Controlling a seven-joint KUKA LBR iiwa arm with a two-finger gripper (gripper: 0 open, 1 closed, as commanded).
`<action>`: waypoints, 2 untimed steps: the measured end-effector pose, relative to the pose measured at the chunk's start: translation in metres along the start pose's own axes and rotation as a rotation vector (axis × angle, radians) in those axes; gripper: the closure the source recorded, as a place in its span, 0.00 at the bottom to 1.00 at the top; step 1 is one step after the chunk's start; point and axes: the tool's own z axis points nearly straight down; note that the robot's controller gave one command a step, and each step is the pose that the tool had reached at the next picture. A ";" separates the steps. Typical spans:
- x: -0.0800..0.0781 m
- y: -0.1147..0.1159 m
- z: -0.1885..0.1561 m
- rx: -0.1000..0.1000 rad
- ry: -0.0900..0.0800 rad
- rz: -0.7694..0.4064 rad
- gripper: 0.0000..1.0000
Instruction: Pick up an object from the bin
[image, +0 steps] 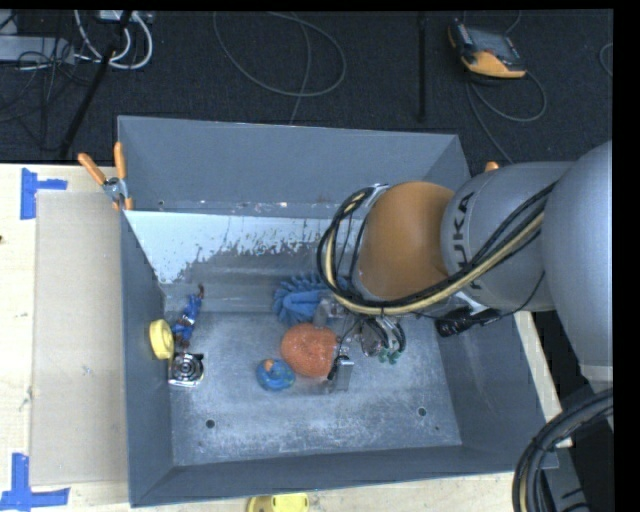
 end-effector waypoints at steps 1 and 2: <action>-0.015 -0.003 0.015 -0.001 -0.008 -0.214 1.00; -0.015 -0.003 0.015 -0.001 -0.008 -0.213 1.00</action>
Offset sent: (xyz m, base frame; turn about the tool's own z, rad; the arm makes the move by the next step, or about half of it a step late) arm 0.0000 0.0000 0.0000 0.0000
